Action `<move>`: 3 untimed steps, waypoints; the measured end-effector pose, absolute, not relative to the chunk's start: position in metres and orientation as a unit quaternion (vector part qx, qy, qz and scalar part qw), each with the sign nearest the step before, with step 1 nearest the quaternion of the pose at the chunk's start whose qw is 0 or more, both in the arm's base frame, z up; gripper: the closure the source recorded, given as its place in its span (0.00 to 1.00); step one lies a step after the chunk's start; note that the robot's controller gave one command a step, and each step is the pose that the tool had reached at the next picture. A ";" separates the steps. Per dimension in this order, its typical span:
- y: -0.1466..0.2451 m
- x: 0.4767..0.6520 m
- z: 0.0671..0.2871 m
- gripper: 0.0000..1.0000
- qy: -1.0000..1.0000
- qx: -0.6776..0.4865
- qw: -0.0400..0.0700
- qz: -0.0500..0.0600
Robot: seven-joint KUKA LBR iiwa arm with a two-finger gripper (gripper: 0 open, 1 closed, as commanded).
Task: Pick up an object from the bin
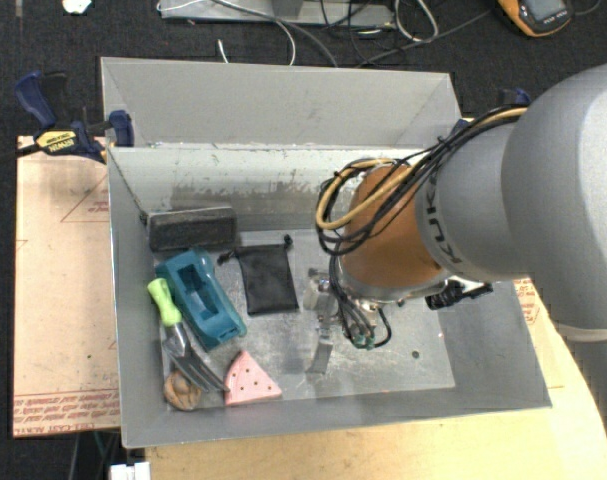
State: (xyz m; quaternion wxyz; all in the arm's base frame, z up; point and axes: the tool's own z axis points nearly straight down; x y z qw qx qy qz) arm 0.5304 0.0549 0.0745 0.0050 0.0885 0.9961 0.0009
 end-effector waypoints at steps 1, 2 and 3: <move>0.075 0.519 0.070 0.00 0.998 -0.065 0.008 -0.001; 0.079 0.515 0.073 0.00 1.000 0.001 0.006 0.000; 0.085 0.546 0.095 0.00 0.999 -0.033 0.007 0.000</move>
Offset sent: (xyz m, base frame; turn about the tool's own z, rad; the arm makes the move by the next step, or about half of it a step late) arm -0.0163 0.0227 0.0015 -0.1041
